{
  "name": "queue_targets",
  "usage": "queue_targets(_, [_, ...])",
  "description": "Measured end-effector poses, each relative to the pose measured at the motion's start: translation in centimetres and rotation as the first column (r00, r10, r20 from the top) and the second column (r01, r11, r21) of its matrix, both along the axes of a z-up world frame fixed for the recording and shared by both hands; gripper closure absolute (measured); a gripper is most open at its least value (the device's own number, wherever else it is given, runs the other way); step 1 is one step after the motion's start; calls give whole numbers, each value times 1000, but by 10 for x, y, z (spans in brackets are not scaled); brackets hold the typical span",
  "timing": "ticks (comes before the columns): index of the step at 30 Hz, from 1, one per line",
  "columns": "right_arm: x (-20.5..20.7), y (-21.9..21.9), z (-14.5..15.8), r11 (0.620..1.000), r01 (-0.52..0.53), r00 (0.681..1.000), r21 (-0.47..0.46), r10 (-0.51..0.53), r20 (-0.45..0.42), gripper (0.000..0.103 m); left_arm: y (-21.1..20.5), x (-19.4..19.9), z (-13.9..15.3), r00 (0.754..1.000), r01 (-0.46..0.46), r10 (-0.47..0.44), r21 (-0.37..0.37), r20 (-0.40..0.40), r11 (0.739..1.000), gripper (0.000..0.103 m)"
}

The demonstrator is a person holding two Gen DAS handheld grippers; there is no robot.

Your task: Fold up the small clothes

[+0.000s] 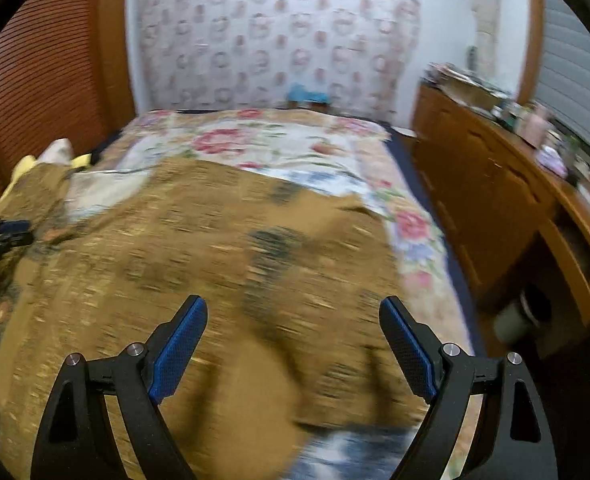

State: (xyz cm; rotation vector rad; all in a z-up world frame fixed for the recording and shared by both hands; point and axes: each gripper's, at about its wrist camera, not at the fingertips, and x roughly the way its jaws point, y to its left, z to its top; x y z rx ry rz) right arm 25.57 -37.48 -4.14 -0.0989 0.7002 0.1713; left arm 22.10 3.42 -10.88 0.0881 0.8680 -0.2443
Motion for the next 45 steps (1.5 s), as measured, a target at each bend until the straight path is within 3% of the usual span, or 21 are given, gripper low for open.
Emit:
queue_targets(5, [-1, -36, -14, 997, 79, 996, 8, -78, -30, 14, -5, -1, -1, 1000, 15, -15, -1, 6, 1000, 43])
queue_targets(11, [6, -45, -20, 993, 114, 991, 39, -112, -70, 16, -15, 1, -3, 999, 55, -54, 23, -5, 998, 25])
queue_targets(16, [13, -51, -25, 992, 102, 990, 69, -95, -101, 22, -17, 3, -2, 998, 58, -58, 26, -9, 998, 22])
queue_targets(23, [14, -57, -22, 993, 61, 989, 97, -48, -138, 45, -18, 2, -3, 998, 63, -62, 27, -11, 998, 20])
queue_targets(28, [14, -53, -18, 997, 51, 990, 54, -43, -135, 58, -18, 2, -3, 998, 62, -62, 26, -11, 998, 20])
queue_targets(33, [11, -47, -15, 999, 35, 991, -24, -38, -130, 89, -19, 2, -3, 998, 62, -62, 26, -11, 998, 20])
queue_targets(36, [9, -43, -12, 998, 25, 993, -57, -32, -114, 96, -19, 2, -3, 998, 62, -62, 26, -11, 998, 20])
queue_targets(45, [5, -13, 28, 998, -48, 999, -48, 49, 15, 98, -18, 2, -3, 998, 62, -62, 25, -11, 998, 20])
